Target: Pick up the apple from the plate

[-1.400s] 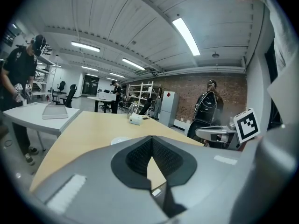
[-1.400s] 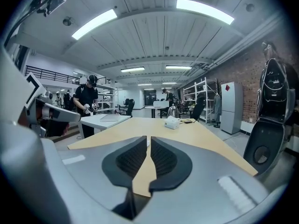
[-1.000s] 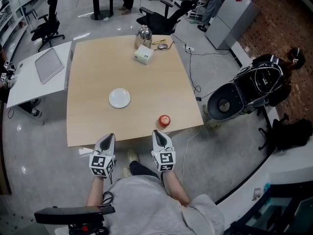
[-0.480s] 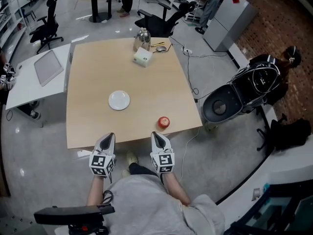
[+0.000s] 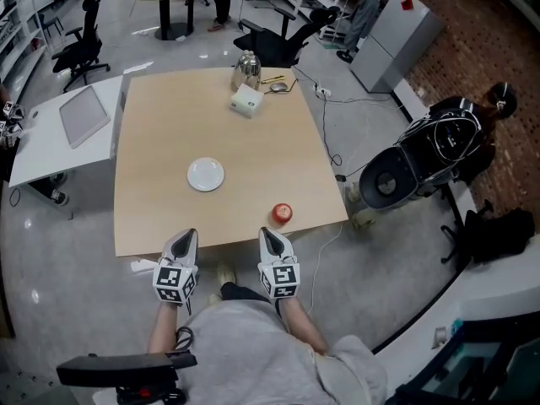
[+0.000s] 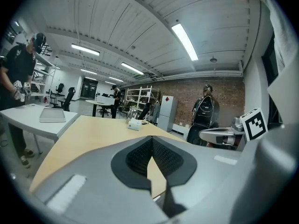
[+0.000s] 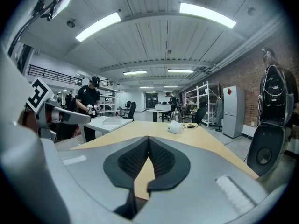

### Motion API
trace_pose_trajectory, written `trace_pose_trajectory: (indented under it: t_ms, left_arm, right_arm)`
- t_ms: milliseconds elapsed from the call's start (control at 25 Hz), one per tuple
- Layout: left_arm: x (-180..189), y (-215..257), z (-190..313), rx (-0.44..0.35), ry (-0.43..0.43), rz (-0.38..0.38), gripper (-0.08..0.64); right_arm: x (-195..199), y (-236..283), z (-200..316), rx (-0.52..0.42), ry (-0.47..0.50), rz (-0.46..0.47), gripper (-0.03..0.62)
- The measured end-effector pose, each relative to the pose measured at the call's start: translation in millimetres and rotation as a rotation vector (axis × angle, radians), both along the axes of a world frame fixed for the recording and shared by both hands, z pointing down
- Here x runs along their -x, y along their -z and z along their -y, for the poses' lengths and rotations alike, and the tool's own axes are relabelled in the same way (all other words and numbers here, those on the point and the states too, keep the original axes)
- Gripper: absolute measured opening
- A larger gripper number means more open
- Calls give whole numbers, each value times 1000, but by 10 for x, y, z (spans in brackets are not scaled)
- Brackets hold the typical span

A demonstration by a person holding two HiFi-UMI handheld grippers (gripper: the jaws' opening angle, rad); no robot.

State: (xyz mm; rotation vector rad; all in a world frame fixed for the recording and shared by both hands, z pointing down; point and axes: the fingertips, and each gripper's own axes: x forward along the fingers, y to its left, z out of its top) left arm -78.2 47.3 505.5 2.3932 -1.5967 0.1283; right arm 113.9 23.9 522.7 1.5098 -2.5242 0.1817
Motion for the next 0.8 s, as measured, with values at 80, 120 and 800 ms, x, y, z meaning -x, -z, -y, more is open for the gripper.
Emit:
trace_pose_trajectory:
  t_ms: [80,120,800]
  left_arm:
    - [-10,-7,2,-2,-1,0,20]
    - [-16,-14,2,-2,-2,0,20]
    - [5,-45,3,3,2,3,20]
  right_arm:
    - [3,-22,-3,5,2,-6,6]
    - [4,-33,-6,7,3,-7,6]
    - [53,-86,-25,19,16,-3,6]
